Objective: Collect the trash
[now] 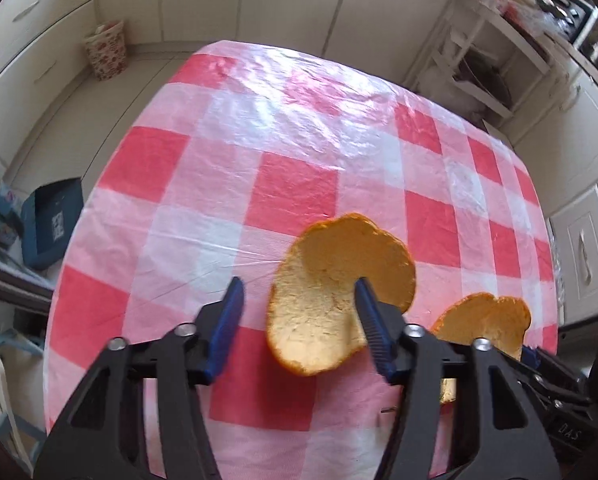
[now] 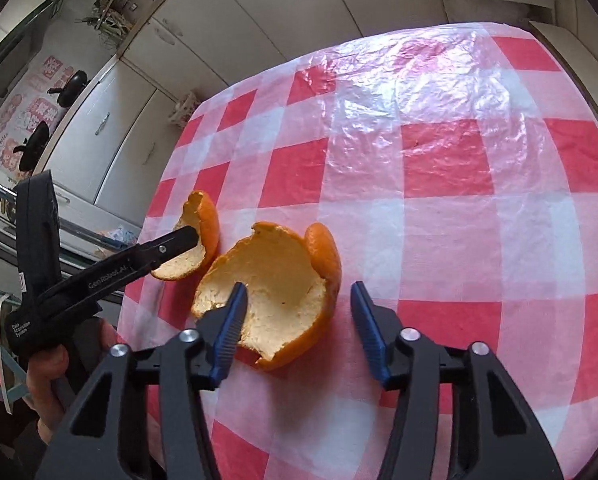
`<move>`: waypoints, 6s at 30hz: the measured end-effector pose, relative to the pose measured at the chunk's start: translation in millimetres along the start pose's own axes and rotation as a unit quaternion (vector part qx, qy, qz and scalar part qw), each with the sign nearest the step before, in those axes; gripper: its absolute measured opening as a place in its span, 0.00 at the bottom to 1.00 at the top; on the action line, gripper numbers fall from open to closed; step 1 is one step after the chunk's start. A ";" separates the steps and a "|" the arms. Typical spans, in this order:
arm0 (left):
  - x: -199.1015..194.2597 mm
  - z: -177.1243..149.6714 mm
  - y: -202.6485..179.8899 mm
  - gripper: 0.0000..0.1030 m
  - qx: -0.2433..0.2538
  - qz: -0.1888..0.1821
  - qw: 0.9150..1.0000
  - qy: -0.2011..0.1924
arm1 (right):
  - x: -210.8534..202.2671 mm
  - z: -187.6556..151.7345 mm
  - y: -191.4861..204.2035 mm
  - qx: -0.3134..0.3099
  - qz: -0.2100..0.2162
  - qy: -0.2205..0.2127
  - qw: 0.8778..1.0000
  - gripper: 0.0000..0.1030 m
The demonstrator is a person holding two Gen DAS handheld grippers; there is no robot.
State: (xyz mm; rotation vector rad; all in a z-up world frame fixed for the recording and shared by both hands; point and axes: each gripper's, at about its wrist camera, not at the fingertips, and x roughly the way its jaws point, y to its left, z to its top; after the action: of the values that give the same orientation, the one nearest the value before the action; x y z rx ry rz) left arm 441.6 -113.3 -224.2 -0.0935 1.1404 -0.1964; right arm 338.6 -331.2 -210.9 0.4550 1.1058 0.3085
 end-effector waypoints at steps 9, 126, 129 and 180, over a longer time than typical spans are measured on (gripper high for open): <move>-15.9 6.9 -16.9 0.06 0.036 -0.022 0.999 -0.022 | -10.3 8.1 14.0 -0.056 -0.004 -0.010 0.998 0.11; -405.2 -329.4 -9.0 0.93 0.068 0.068 0.957 -0.274 | -272.9 -329.7 187.2 -0.149 -0.168 -0.359 0.906 0.93; -406.1 -328.5 -11.4 0.93 0.070 0.072 0.956 -0.275 | -272.7 -330.8 183.6 -0.146 -0.168 -0.360 0.906 0.93; -403.3 -331.6 -19.4 0.93 0.085 0.095 0.951 -0.281 | -280.7 -336.4 180.9 -0.140 -0.189 -0.383 0.893 0.93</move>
State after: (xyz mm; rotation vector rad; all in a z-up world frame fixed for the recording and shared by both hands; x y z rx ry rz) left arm -24.3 -41.8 1.4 0.1087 0.5553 -0.0859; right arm -87.3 -236.1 -25.7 0.0685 0.3438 -0.0694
